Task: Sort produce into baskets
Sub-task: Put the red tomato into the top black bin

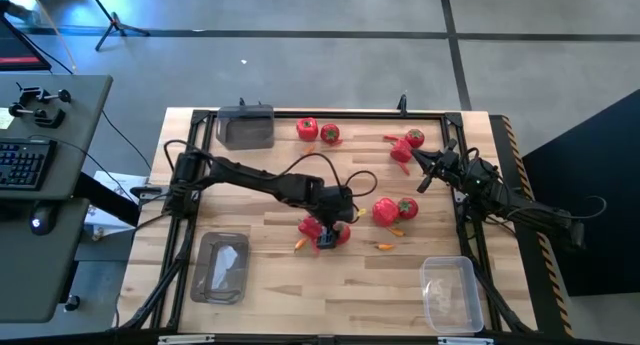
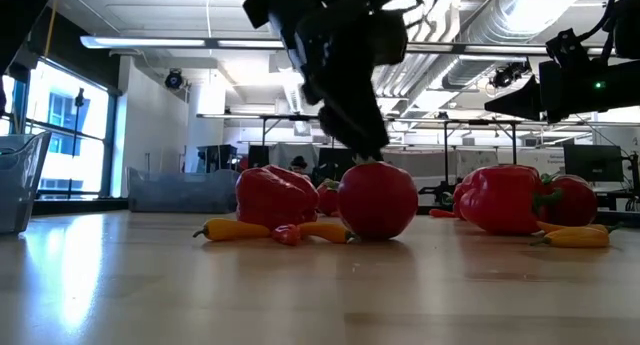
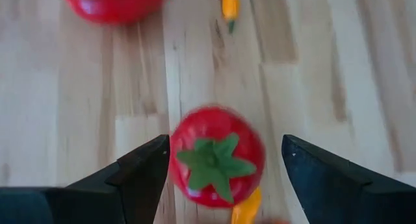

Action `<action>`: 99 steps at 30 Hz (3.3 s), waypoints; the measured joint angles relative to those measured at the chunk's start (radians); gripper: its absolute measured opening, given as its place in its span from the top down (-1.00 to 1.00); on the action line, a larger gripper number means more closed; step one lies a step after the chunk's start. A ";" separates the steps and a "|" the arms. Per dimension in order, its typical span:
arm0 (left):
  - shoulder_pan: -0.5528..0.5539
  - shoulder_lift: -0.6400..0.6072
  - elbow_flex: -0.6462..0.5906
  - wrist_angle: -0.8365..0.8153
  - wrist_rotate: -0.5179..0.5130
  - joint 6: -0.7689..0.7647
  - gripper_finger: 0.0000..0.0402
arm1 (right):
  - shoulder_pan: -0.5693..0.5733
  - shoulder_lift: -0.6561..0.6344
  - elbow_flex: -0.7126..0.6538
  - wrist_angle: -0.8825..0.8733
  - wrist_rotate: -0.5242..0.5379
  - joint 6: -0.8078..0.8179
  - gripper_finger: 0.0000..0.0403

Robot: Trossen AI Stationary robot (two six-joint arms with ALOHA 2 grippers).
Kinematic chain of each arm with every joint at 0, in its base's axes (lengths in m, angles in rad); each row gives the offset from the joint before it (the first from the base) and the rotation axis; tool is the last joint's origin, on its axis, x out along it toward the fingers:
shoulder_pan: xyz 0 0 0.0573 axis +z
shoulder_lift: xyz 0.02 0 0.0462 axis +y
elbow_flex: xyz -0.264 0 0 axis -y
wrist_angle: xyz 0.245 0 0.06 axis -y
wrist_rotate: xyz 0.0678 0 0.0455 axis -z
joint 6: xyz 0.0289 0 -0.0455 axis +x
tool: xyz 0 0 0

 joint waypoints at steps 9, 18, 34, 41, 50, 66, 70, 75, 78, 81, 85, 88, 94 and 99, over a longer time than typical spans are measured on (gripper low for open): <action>-0.001 0.038 -0.001 -0.016 0.001 0.005 -0.42 | 0.000 0.000 0.000 0.000 0.000 0.000 1.00; -0.001 0.049 0.000 0.019 -0.004 0.005 -0.42 | 0.000 0.000 0.000 0.000 0.000 0.000 1.00; -0.001 0.080 0.001 0.061 -0.006 0.017 -0.36 | 0.000 0.000 0.000 0.000 0.000 0.000 1.00; 0.000 0.080 0.001 0.045 -0.008 0.042 -0.13 | 0.000 0.000 0.000 0.000 0.000 0.000 1.00; 0.002 0.075 0.000 0.030 -0.008 0.057 0.03 | 0.000 0.000 0.000 0.000 0.000 0.000 1.00; 0.069 0.073 0.101 -0.101 -0.019 0.076 0.04 | 0.000 0.000 0.000 0.000 0.000 0.000 1.00; 0.102 0.073 0.117 -0.113 -0.018 0.076 0.04 | 0.000 0.000 0.000 0.000 0.000 0.000 1.00; 0.141 0.063 0.118 -0.129 -0.023 0.061 0.09 | 0.000 0.000 0.000 0.000 0.000 0.000 1.00; 0.165 0.042 0.118 -0.148 -0.050 0.062 0.15 | 0.000 0.000 0.000 0.000 0.000 0.000 1.00; 0.190 0.009 0.119 -0.156 -0.065 0.066 0.16 | 0.000 0.000 0.000 0.000 0.000 0.000 1.00; 0.220 -0.009 0.120 -0.180 -0.065 0.066 0.17 | 0.000 0.007 0.000 0.000 0.000 0.000 1.00; 0.230 -0.007 0.120 -0.199 -0.068 0.078 0.17 | 0.000 0.007 0.000 0.000 0.000 0.000 1.00; 0.247 -0.007 0.120 -0.257 -0.079 0.122 0.17 | 0.000 0.007 0.000 0.000 0.000 0.000 1.00; 0.305 -0.016 0.120 -0.302 -0.090 0.143 0.17 | 0.000 0.007 0.000 0.000 0.000 0.000 1.00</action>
